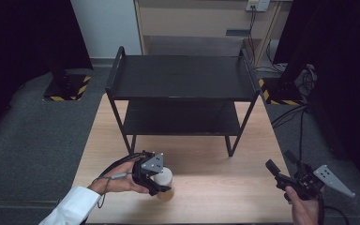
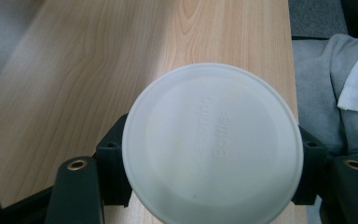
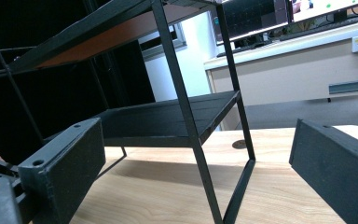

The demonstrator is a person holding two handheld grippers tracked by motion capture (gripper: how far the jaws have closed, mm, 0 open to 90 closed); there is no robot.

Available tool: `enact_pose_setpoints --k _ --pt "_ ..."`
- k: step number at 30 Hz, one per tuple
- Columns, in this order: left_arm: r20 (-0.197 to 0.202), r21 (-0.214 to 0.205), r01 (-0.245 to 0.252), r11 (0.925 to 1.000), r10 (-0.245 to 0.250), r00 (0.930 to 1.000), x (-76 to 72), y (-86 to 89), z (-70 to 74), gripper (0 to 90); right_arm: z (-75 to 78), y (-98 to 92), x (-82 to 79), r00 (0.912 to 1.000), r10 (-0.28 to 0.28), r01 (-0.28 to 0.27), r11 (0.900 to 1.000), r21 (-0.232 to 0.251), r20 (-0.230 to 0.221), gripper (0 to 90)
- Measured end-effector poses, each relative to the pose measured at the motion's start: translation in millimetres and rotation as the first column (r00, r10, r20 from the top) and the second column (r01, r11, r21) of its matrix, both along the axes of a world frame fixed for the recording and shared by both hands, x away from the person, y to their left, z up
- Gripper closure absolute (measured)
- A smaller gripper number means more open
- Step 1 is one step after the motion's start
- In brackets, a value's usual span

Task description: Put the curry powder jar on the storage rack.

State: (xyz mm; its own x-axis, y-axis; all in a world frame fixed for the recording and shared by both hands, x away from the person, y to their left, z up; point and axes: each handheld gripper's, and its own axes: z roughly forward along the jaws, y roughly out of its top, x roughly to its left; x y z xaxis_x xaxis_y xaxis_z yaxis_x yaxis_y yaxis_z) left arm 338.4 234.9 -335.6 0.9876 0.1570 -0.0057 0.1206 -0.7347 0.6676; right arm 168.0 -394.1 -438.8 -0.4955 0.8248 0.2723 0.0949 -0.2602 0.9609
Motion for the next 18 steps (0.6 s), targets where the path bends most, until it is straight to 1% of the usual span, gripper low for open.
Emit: enact_pose_setpoints --k 3,5,6,7,8,9,10,11,12,13,14,15,16,17,18 --pt "0.005 0.012 0.001 0.9999 -0.001 1.0000 -2.0 -3.4 2.4 33.0 0.0 0.1 0.3 1.0000 0.002 -0.002 1.0000 -0.001 0.000 3.4" --pt "-0.006 0.017 0.006 0.9998 -0.006 1.0000 -0.4 -5.6 6.8 32.9 0.2 0.2 0.3 1.0000 0.004 -0.004 1.0000 -0.004 0.001 3.3" --pt "-0.009 0.013 0.010 0.9999 -0.009 0.9999 0.1 -6.7 12.3 32.9 0.3 0.2 0.3 1.0000 0.003 -0.003 1.0000 -0.004 0.001 3.4" --pt "-0.009 0.013 0.010 0.9999 -0.009 0.9999 0.1 -6.7 12.3 32.9 0.3 0.2 0.3 1.0000 0.003 -0.003 1.0000 -0.004 0.001 3.4" --pt "-0.007 0.008 0.018 0.9998 -0.018 0.9998 0.4 -7.9 25.3 33.0 0.0 0.1 0.3 1.0000 0.002 -0.002 1.0000 0.000 0.000 3.4" --pt "-0.007 0.008 0.018 0.9998 -0.018 0.9998 0.4 -7.9 25.3 32.9 0.0 0.1 0.3 1.0000 0.002 -0.002 1.0000 0.000 0.000 3.4" --pt "-0.004 -0.004 0.016 0.9999 -0.016 0.9999 0.2 -7.4 38.3 32.9 0.0 -0.1 0.0 1.0000 0.001 -0.001 1.0000 0.001 0.000 3.4" --pt "-0.004 -0.004 0.016 0.9999 -0.016 0.9999 0.2 -7.4 38.3 32.9 0.0 -0.1 0.0 1.0000 0.001 -0.001 1.0000 0.001 0.000 3.4" --pt "-0.004 -0.026 0.008 0.9996 -0.008 1.0000 -0.1 -5.8 52.0 32.9 0.0 -0.3 0.0 1.0000 0.002 -0.002 1.0000 0.001 0.001 3.3" --pt "-0.007 -0.035 0.006 0.9994 -0.006 1.0000 0.3 -5.1 58.3 33.0 0.1 -0.3 -0.1 1.0000 0.004 -0.004 1.0000 0.001 0.001 3.3" --pt "-0.004 -0.047 0.012 0.9988 -0.012 0.9999 1.1 -3.7 69.9 33.0 0.0 -0.3 -0.1 1.0000 0.005 -0.005 1.0000 0.001 0.002 3.4" --pt "-0.007 -0.054 0.014 0.9985 -0.014 0.9999 2.0 -3.0 77.1 33.0 0.1 -0.2 0.0 1.0000 0.005 -0.005 1.0000 0.000 0.002 3.4" --pt "-0.006 -0.060 0.021 0.9980 -0.021 0.9998 3.8 -2.4 90.5 32.9 0.0 -0.2 0.0 1.0000 0.006 -0.006 1.0000 0.001 0.002 3.3" --pt "-0.001 -0.062 0.025 0.9978 -0.025 0.9997 3.7 -2.5 99.0 32.9 -0.1 -0.4 0.2 1.0000 0.006 -0.006 1.0000 0.002 0.001 3.4" --pt "0.008 -0.064 0.032 0.9974 -0.032 0.9995 3.8 -3.3 116.6 32.9 -0.2 -0.3 0.2 1.0000 0.005 -0.005 1.0000 0.003 0.000 3.3"
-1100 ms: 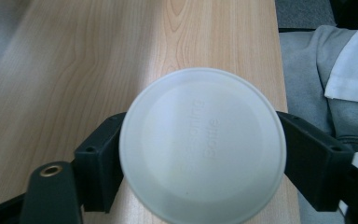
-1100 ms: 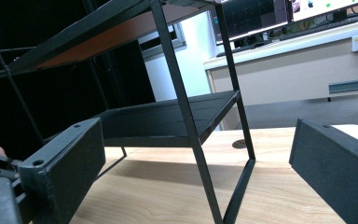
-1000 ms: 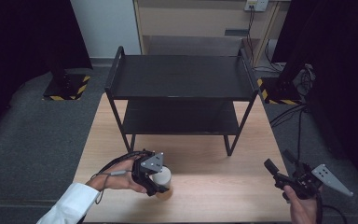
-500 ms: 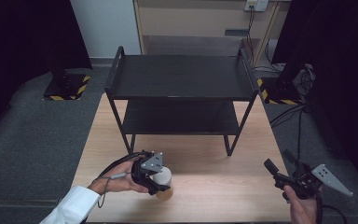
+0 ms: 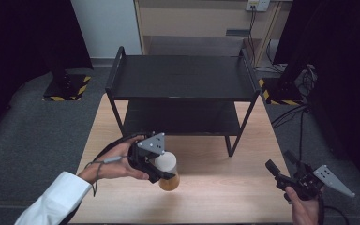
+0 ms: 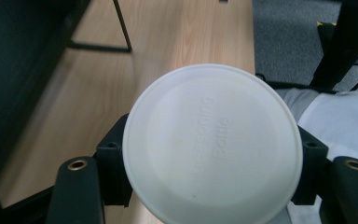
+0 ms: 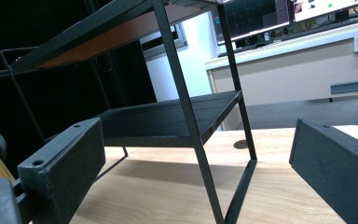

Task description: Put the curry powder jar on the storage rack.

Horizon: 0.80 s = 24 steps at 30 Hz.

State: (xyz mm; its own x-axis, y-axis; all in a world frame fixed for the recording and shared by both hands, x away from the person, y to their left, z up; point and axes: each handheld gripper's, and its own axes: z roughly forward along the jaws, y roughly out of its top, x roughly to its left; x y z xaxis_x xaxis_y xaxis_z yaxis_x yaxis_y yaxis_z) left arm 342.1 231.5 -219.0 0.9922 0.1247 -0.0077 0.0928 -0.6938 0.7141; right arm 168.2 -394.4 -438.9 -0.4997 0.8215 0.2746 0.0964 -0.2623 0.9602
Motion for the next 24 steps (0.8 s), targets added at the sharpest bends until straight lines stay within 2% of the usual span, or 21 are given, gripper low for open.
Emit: enact_pose_setpoints --k 1,2,3,4,7,9,12,14,15,16,18,19,20,24 --pt "0.000 0.000 0.000 1.0000 0.000 1.0000 0.0 0.0 0.0 33.0 0.0 0.0 0.0 1.0000 0.000 0.000 1.0000 0.000 0.000 3.3" --pt "0.003 -0.001 0.002 1.0000 -0.002 1.0000 0.3 -0.5 9.0 32.9 -0.4 -0.3 0.0 1.0000 -0.001 0.001 1.0000 0.003 0.000 3.3" --pt "0.003 -0.003 0.002 1.0000 -0.002 1.0000 0.8 -1.3 20.6 32.9 -0.4 -0.3 0.0 1.0000 -0.001 0.001 1.0000 0.003 0.000 3.3" --pt "0.017 0.008 0.012 0.9999 -0.012 0.9998 0.9 -4.6 45.4 32.9 -0.7 -0.5 0.3 1.0000 -0.001 0.001 1.0000 0.004 0.000 3.4" --pt "0.027 -0.008 0.008 0.9999 -0.008 0.9996 1.9 -5.7 77.1 32.9 -0.9 -0.7 0.2 1.0000 0.000 0.000 1.0000 0.006 0.000 3.3" --pt "0.038 0.005 0.018 0.9998 -0.018 0.9991 3.3 -8.5 99.0 33.0 -0.5 -0.9 -0.5 1.0000 -0.001 0.001 1.0000 0.005 0.000 3.2" --pt "0.036 0.003 0.012 0.9999 -0.013 0.9993 7.2 -10.6 126.1 33.0 -0.7 -1.2 -1.2 1.0000 -0.005 0.005 0.9999 0.013 -0.004 3.2" --pt "0.056 0.027 0.009 0.9996 -0.010 0.9984 8.7 -16.3 154.2 32.9 -0.9 -1.3 -1.1 1.0000 -0.006 0.006 0.9999 0.016 -0.006 3.2" --pt "0.056 0.027 0.009 0.9996 -0.010 0.9984 8.7 -16.3 154.2 33.0 -0.9 -1.3 -1.1 1.0000 -0.006 0.006 0.9999 0.016 -0.006 3.2" --pt "0.057 0.022 0.005 0.9997 -0.006 0.9984 11.6 -17.4 167.1 32.9 -1.2 -1.5 -0.9 1.0000 -0.004 0.004 0.9998 0.018 -0.006 3.2" --pt "0.069 0.006 0.007 1.0000 -0.007 0.9976 14.7 -17.6 181.5 32.9 -1.7 -1.8 -0.9 1.0000 -0.004 0.004 0.9997 0.024 -0.007 3.2" --pt "0.069 0.006 0.007 1.0000 -0.007 0.9976 14.7 -17.6 181.5 32.9 -1.9 -2.3 -0.8 1.0000 -0.003 0.004 0.9997 0.026 -0.008 3.1" --pt "0.079 -0.012 -0.007 0.9999 0.008 0.9968 17.7 -17.0 193.6 32.9 -1.9 -2.6 -1.0 0.9999 -0.003 0.003 0.9996 0.028 -0.010 3.1" --pt "0.088 -0.054 -0.054 0.9971 0.058 0.9944 30.9 -13.4 210.1 32.9 -2.7 -3.4 -1.2 0.9999 -0.003 0.004 0.9994 0.035 -0.010 3.1"
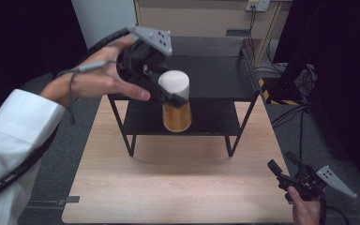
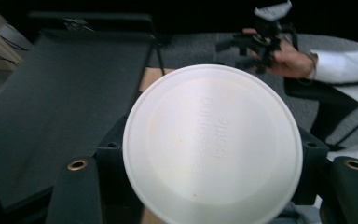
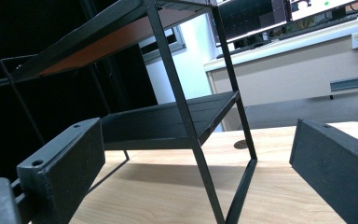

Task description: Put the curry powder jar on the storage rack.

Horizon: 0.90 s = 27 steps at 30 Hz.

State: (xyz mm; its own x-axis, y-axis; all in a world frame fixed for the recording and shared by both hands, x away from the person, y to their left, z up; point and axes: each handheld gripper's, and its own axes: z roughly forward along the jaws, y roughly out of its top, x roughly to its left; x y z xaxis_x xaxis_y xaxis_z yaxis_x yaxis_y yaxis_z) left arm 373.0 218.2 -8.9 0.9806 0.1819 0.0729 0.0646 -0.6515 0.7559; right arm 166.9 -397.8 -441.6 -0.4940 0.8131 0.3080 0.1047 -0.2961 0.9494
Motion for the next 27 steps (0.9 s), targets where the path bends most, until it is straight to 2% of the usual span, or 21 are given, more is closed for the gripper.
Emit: enact_pose_setpoints --k 2,5,8,9,11,13,16,18,21,24,27 --pt "0.001 -0.001 -0.006 1.0000 0.006 1.0000 1.8 0.1 1.4 32.9 0.0 0.0 0.0 1.0000 0.002 -0.002 1.0000 -0.001 0.000 3.1" --pt "0.011 0.003 -0.058 0.9983 0.058 0.9982 17.7 2.5 10.7 32.9 0.0 -0.4 0.2 1.0000 0.006 -0.006 1.0000 0.000 -0.002 3.1" --pt "0.009 0.004 -0.114 0.9935 0.114 0.9935 31.5 7.5 13.7 32.9 -0.4 -0.7 0.3 1.0000 0.005 -0.005 1.0000 0.002 -0.003 3.1" --pt "0.011 0.001 -0.141 0.9900 0.141 0.9899 34.8 9.6 13.2 32.9 -0.7 -1.0 0.4 1.0000 0.005 -0.005 1.0000 0.004 -0.003 3.2" --pt "0.021 0.009 -0.191 0.9815 0.191 0.9814 41.5 13.7 13.3 32.9 -0.8 -1.1 0.1 1.0000 0.003 -0.003 1.0000 0.006 -0.005 3.2" --pt "0.025 0.008 -0.250 0.9682 0.250 0.9680 46.3 16.8 11.5 32.9 -1.3 -1.4 0.1 1.0000 0.006 -0.005 0.9999 0.011 -0.005 3.2" --pt "0.019 0.021 -0.330 0.9438 0.329 0.9440 57.4 21.5 6.6 32.9 -0.9 -1.2 0.2 0.9999 0.011 -0.011 0.9999 0.009 -0.009 3.2" --pt "-0.008 0.022 -0.371 0.9282 0.372 0.9284 65.9 27.3 2.4 32.9 -0.8 -0.6 0.4 0.9999 0.015 -0.015 0.9999 0.008 -0.008 3.2" --pt "-0.007 0.037 -0.418 0.9079 0.418 0.9084 73.2 33.3 -2.1 32.9 -0.7 -1.0 0.9 0.9997 0.021 -0.021 0.9998 0.006 -0.010 3.2" --pt "-0.021 0.030 -0.441 0.8970 0.442 0.8969 78.7 42.6 -7.5 32.9 -1.0 -1.2 0.9 0.9997 0.021 -0.021 0.9997 0.010 -0.010 3.2" --pt "-0.025 0.029 -0.450 0.8927 0.450 0.8925 81.3 47.5 -12.1 32.9 -1.2 -1.0 1.7 0.9996 0.025 -0.025 0.9996 0.009 -0.011 3.3"
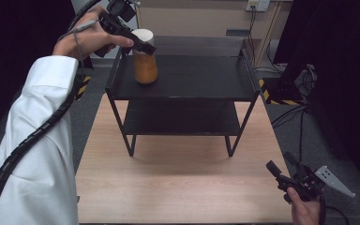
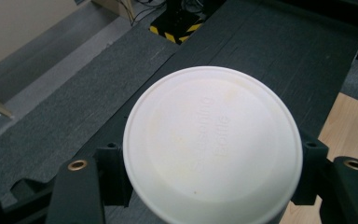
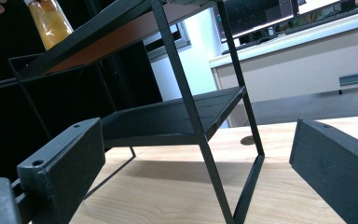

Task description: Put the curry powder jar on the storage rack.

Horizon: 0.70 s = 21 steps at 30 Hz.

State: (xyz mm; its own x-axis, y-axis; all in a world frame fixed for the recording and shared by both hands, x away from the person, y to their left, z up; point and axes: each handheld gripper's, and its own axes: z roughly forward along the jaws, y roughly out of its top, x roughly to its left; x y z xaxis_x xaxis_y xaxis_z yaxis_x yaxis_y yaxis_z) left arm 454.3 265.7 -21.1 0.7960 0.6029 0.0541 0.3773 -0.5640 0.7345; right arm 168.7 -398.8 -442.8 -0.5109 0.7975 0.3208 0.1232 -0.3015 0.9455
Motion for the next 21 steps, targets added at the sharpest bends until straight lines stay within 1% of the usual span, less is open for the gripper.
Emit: enact_pose_setpoints --k 1,3,4,5,6,7,8,9,10,11,13,14,15,16,17,18,19,20,21 --pt "-0.003 -0.010 -0.011 0.9999 0.011 0.9999 0.8 2.0 -2.4 32.9 0.1 0.2 0.2 1.0000 0.001 -0.001 1.0000 -0.001 0.001 3.3" --pt "-0.004 -0.030 -0.017 0.9994 0.017 0.9998 1.7 5.6 -5.5 32.9 0.4 0.7 0.2 1.0000 0.003 -0.003 1.0000 -0.003 0.000 3.3" --pt "-0.004 -0.030 -0.017 0.9994 0.017 0.9998 1.7 5.6 -5.5 32.8 0.4 0.7 0.2 1.0000 0.003 -0.003 1.0000 -0.003 0.000 3.3" --pt "-0.004 -0.051 -0.038 0.9980 0.038 0.9993 1.3 6.8 -8.6 32.7 0.7 1.1 0.1 1.0000 0.002 -0.002 1.0000 -0.003 -0.002 3.3" --pt "-0.004 -0.051 -0.038 0.9980 0.038 0.9993 1.3 6.8 -8.6 30.6 0.7 1.1 0.1 1.0000 0.002 -0.002 1.0000 -0.003 -0.002 3.3" --pt "-0.005 -0.092 -0.077 0.9928 0.077 0.9970 -1.6 7.9 -11.4 26.5 0.9 1.2 0.0 1.0000 0.001 -0.001 1.0000 -0.005 -0.001 3.3" --pt "-0.005 -0.092 -0.077 0.9928 0.077 0.9970 -1.6 7.9 -11.4 21.2 0.9 1.2 0.0 1.0000 0.001 -0.001 1.0000 -0.005 -0.001 3.3" --pt "0.017 -0.070 -0.081 0.9943 0.082 0.9964 -7.2 6.0 -7.2 20.5 1.2 1.3 -0.3 1.0000 0.001 -0.001 1.0000 -0.006 -0.002 3.2" --pt "0.017 -0.070 -0.081 0.9943 0.082 0.9964 -7.2 6.0 -7.2 16.5 1.2 1.3 -0.3 1.0000 0.001 -0.001 1.0000 -0.006 -0.002 3.2" --pt "0.018 -0.080 -0.087 0.9930 0.089 0.9959 -13.9 9.8 -0.9 15.6 1.4 1.3 -1.0 1.0000 0.000 0.000 1.0000 -0.007 -0.001 3.2" --pt "0.042 -0.089 -0.079 0.9928 0.083 0.9956 -24.9 16.9 6.8 16.2 1.5 1.0 -1.4 1.0000 -0.001 0.001 1.0000 -0.005 -0.003 3.2" --pt "0.042 -0.089 -0.079 0.9928 0.083 0.9956 -24.9 16.9 6.8 15.7 1.3 0.8 -1.3 1.0000 0.000 0.000 1.0000 -0.004 -0.003 3.2" --pt "0.068 -0.124 -0.072 0.9896 0.081 0.9944 -38.7 28.4 11.5 15.7 1.2 0.8 -1.3 1.0000 0.000 0.000 1.0000 -0.004 -0.003 3.2" --pt "0.078 -0.135 -0.069 0.9885 0.080 0.9938 -44.4 32.4 12.6 15.7 1.2 0.7 -1.1 1.0000 0.001 -0.001 1.0000 -0.004 -0.004 3.2" --pt "0.094 -0.152 -0.059 0.9867 0.074 0.9928 -54.4 38.1 13.6 15.0 1.2 0.8 -1.1 1.0000 0.001 -0.001 1.0000 -0.003 -0.004 3.2" --pt "0.097 -0.164 -0.043 0.9856 0.059 0.9935 -59.4 42.1 13.8 14.9 1.4 1.2 -1.1 1.0000 -0.001 0.001 1.0000 -0.005 -0.003 3.2" --pt "0.110 -0.167 -0.004 0.9859 0.023 0.9936 -69.7 48.3 14.2 15.1 1.5 1.5 -1.1 1.0000 -0.001 0.001 1.0000 -0.007 -0.002 3.2" --pt "0.110 -0.167 -0.004 0.9859 0.023 0.9936 -69.7 48.3 14.2 14.9 1.5 1.5 -1.1 1.0000 -0.001 0.001 1.0000 -0.007 -0.002 3.2" --pt "0.124 -0.164 0.025 0.9861 -0.005 0.9923 -82.0 54.4 14.6 14.7 2.1 2.1 -1.1 1.0000 0.002 -0.002 0.9999 -0.010 -0.001 3.3"
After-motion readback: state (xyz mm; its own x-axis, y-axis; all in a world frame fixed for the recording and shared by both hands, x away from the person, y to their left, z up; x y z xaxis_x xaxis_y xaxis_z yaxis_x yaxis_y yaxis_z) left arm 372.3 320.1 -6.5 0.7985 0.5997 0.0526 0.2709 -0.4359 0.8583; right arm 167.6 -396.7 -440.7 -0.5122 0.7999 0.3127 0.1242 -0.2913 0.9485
